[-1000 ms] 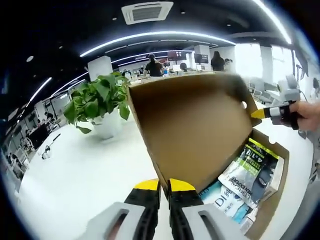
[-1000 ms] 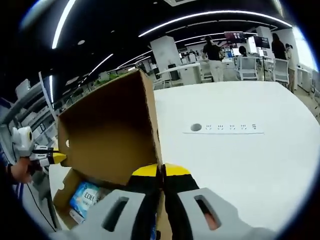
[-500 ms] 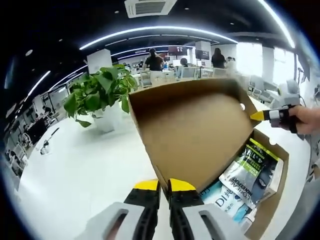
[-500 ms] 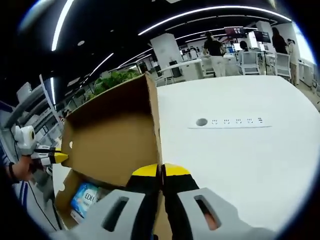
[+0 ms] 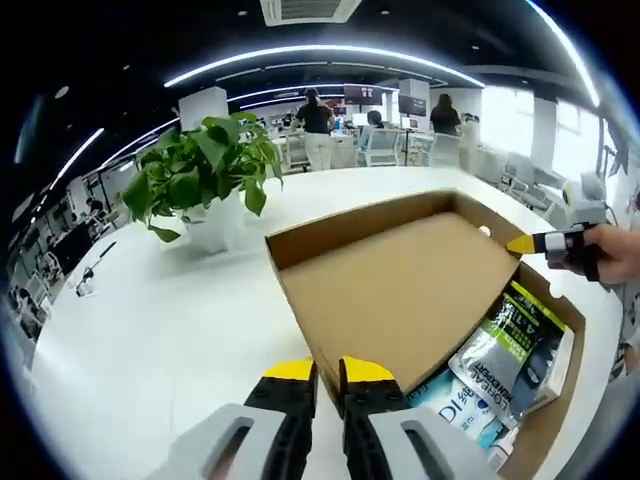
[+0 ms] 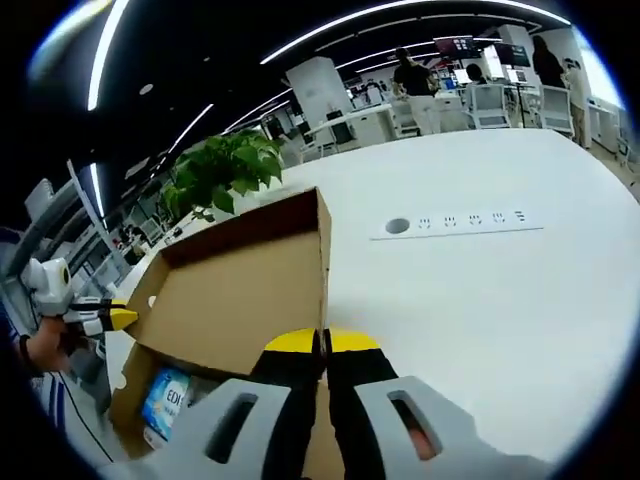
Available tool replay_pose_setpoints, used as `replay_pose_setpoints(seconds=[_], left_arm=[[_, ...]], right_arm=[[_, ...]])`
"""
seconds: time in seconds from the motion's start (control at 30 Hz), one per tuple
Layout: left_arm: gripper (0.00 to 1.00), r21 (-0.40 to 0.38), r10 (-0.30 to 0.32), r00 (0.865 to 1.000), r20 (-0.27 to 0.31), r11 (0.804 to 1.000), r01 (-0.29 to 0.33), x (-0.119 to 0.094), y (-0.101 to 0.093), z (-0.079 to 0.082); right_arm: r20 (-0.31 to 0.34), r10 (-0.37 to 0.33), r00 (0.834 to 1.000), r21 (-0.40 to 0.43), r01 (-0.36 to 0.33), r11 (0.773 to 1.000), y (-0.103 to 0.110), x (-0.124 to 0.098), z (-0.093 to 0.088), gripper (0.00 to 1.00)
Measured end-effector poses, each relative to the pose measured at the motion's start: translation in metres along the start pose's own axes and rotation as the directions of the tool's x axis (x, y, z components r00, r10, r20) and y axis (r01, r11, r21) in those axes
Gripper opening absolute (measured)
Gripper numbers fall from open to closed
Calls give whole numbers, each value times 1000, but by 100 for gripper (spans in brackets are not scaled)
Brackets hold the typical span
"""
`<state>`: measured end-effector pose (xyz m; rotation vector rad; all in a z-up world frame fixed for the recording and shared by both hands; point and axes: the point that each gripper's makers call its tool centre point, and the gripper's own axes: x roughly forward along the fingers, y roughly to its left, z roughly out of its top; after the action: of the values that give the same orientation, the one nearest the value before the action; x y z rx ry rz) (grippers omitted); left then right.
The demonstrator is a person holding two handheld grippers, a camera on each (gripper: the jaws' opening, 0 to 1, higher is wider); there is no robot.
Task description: Operate the shoe box by opening the lid, removing the specified soft item, and placing it in the target area until the item is outside and the box remains undamaged.
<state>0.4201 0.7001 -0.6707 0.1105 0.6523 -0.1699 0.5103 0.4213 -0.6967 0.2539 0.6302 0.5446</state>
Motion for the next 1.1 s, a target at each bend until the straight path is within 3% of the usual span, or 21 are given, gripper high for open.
replay_pose_setpoints(seconds=[0.43, 0.67, 1.1], left_arm=[[11, -28, 0, 999, -44, 1000, -1, 12, -1, -6], [12, -91, -31, 996, -79, 996, 24, 13, -8, -24], [13, -174, -47, 998, -32, 984, 41, -4, -12, -28]], right_arm=[[-30, -11, 999, 24, 11, 1000, -3, 5, -9, 3], [-40, -13, 999, 38, 14, 999, -3, 3, -10, 5], [-57, -29, 998, 6, 29, 1000, -1, -14, -15, 5]])
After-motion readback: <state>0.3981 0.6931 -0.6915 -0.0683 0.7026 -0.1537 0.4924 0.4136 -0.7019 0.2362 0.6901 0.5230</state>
